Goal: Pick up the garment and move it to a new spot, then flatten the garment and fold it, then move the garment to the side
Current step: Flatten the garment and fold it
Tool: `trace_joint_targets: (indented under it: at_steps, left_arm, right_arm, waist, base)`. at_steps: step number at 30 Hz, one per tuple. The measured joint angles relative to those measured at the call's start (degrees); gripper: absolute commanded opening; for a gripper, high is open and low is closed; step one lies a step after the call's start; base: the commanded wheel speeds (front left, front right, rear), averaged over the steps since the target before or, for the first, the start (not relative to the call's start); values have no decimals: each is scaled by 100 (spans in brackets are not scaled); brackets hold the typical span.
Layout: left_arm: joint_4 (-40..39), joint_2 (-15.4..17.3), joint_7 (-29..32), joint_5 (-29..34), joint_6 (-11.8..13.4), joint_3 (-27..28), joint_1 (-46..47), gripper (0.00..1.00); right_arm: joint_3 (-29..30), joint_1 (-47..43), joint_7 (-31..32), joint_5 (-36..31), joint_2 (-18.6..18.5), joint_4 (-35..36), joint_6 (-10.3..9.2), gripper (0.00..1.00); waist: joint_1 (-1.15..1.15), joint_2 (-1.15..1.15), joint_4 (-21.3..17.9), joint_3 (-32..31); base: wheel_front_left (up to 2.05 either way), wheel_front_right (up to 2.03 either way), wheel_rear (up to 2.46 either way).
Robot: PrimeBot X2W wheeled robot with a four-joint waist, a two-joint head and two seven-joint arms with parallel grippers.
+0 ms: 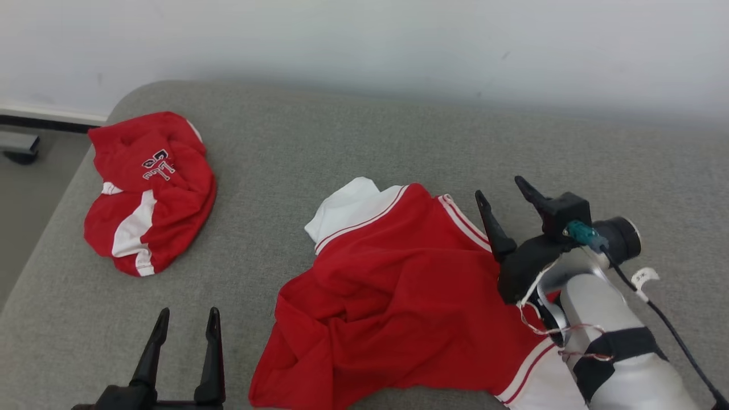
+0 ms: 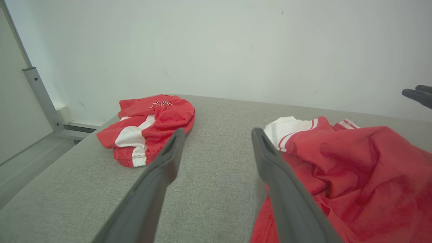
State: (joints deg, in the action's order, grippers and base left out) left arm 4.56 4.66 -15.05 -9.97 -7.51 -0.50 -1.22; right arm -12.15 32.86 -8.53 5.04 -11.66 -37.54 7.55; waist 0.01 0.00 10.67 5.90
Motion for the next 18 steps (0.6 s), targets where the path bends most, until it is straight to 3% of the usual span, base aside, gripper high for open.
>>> trace_joint_targets:
  at_steps: [18]
  left_arm:
    - [112,-146,0,-178,0,-348,421,100]
  right_arm:
    - [-1350,1693,895,353,-293,-2329,0,100]
  waist:
    - [0,0,753,639]
  base:
    - [0,0,0]
